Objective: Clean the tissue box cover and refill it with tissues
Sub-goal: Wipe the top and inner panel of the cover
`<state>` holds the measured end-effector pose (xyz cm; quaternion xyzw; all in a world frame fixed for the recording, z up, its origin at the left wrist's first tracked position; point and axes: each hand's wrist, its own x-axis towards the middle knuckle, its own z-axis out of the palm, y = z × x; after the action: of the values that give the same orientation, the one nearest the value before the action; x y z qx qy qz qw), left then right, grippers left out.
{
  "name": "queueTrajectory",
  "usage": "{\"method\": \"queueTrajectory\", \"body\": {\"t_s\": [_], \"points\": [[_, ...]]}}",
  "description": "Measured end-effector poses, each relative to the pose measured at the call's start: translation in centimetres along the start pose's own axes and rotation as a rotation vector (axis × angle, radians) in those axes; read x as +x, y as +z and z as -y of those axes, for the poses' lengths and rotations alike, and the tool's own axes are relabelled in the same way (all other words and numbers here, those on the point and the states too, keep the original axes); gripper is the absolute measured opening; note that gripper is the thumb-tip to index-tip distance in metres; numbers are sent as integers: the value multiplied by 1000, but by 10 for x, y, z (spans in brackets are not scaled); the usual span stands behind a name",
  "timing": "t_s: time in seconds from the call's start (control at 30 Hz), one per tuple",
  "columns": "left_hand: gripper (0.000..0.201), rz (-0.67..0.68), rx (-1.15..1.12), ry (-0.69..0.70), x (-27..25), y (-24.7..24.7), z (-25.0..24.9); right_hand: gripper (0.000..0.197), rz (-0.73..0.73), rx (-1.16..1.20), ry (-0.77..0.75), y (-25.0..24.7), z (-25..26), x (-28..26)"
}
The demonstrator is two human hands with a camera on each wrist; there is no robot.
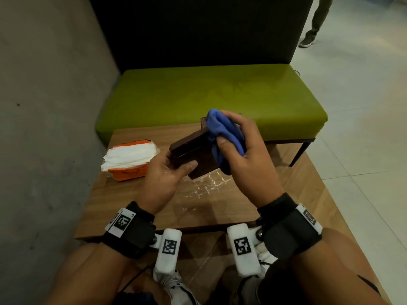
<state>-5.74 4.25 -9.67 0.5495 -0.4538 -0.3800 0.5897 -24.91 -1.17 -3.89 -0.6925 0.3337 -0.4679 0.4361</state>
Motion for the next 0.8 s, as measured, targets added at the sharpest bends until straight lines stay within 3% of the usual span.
{"method": "queueTrajectory", "body": {"t_s": [0.1,0.2,0.3,0.47,0.63,0.8], "points": [[47,13,-16,-27,-1,0,1,36,42,39,-8,-2,4,6],[48,21,47,-11,0,-3,-3,34,75,-150,-99,-3,1,12],[41,5,222,93,6,-9,-11,41,153,-376,-191,-3,-6,13],[40,159,446,211,9,-7,-24,46,288,-524,-288,16,-14,4],[28,91,395,211,5,-9,-18,45,131,-512,-316,11,-30,-8],[34,54,399,192,-6,-10,-8,44,-150,-551,-125,-10,-50,-14]]}}
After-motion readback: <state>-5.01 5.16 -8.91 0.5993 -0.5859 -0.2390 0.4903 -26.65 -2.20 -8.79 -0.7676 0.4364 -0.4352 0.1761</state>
